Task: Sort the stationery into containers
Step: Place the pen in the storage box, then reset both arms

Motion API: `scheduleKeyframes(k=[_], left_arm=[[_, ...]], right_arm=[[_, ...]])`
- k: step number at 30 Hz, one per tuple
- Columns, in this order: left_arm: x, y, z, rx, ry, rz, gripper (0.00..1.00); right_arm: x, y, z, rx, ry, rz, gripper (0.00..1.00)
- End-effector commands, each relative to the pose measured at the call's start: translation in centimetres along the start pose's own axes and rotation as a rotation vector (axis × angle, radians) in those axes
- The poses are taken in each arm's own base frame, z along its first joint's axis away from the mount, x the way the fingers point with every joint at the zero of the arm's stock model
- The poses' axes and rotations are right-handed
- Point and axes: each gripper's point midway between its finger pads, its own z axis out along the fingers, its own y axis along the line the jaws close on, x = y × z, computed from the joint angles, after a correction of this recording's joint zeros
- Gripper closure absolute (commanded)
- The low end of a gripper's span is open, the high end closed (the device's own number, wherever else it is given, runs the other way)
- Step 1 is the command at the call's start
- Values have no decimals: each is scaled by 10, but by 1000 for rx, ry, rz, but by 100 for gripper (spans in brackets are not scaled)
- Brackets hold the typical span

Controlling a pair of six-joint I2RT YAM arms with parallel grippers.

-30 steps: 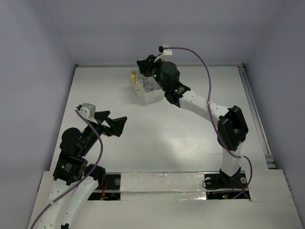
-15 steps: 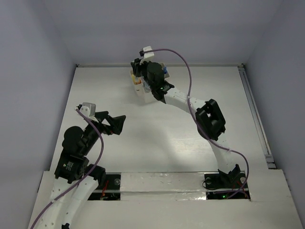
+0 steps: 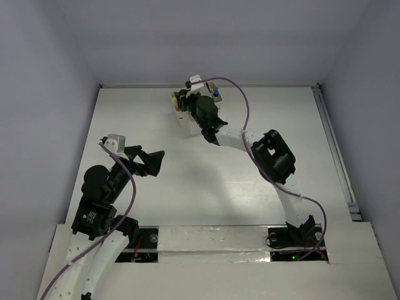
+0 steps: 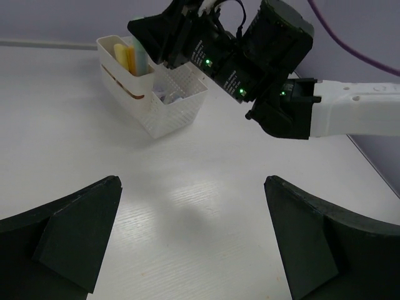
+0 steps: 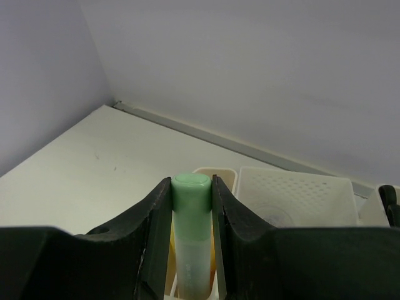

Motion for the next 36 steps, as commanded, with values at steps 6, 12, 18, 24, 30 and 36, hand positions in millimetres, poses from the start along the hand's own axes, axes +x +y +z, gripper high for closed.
scheduleKeyframes(k=[6, 12, 18, 24, 30, 36], left_arm=[[-15, 0, 1, -2, -55, 2, 1], [-16, 2, 1, -12, -60, 3, 1], [-18, 5, 1, -27, -67, 6, 1], [-21, 12, 0, -56, -78, 8, 1], [-38, 10, -7, -66, -140, 11, 1], [-70, -10, -21, -20, -208, -36, 1]], right_arm=[[-39, -1, -20, -31, -201, -2, 75], [-43, 6, -25, -67, -177, 15, 15], [-101, 15, -30, -101, -179, 74, 0], [-168, 16, -76, -135, -177, 173, 0], [-183, 0, -173, -109, -1, 277, 0], [-212, -23, -303, -94, 22, 416, 0]])
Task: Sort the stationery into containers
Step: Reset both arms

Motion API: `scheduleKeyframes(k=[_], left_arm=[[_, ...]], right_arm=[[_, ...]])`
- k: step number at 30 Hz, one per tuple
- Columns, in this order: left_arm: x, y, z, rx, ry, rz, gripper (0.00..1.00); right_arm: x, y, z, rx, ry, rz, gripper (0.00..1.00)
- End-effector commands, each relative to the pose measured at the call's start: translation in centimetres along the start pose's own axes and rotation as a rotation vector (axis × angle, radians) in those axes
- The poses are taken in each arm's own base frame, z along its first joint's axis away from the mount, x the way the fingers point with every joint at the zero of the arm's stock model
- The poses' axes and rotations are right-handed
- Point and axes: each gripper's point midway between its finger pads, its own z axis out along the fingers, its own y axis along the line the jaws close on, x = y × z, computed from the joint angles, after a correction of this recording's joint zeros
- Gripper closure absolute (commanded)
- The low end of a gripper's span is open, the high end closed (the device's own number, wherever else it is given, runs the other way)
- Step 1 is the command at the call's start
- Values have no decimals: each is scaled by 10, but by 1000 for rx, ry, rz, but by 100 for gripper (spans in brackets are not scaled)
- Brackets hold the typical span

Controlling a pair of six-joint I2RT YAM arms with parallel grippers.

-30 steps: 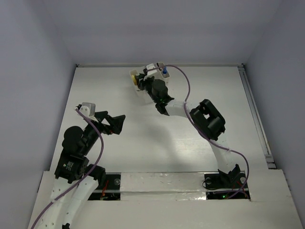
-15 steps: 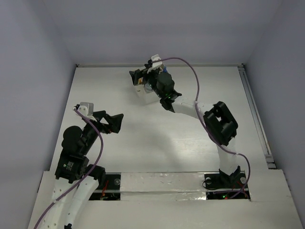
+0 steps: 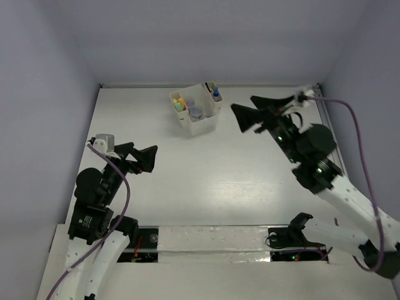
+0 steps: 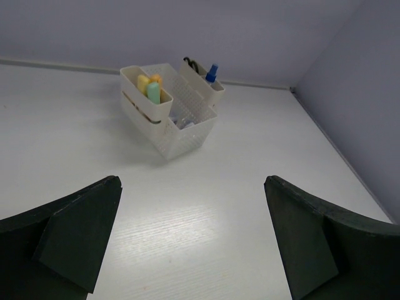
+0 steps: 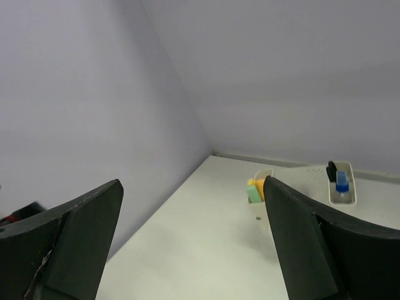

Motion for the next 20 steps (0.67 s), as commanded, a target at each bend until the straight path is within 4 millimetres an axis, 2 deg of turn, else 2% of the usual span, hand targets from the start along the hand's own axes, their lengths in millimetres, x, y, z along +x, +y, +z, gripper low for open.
scheduleKeyframes(k=[1, 2, 3, 5, 6, 8, 9, 13, 16, 20], left_arm=[[-58, -25, -17, 59, -157, -30, 1], [-63, -27, -20, 65, -171, -33, 1], [-67, -29, -23, 69, -184, -33, 1], [-71, -29, -26, 64, -203, -51, 1], [-72, -29, -29, 64, -215, -55, 1], [-67, -26, -27, 61, -215, -64, 1], [-64, -26, -26, 61, -210, -68, 1], [-48, -21, -18, 56, -165, -87, 1], [-47, -20, -15, 48, -162, -83, 1], [-49, -13, -7, 9, -155, -85, 1]], right_arm=[[34, -22, -61, 105, 162, 87, 0], [26, -25, -87, 121, 147, 94, 0], [36, -35, -105, 172, 195, 95, 0], [33, -48, -130, 237, 181, 104, 0], [36, -55, -151, 264, 181, 122, 0], [40, -65, -166, 312, 169, 137, 0], [49, -70, -174, 323, 179, 152, 0], [76, -80, -181, 362, 237, 155, 0], [83, -84, -177, 372, 249, 148, 0], [69, -79, -163, 357, 230, 116, 0]])
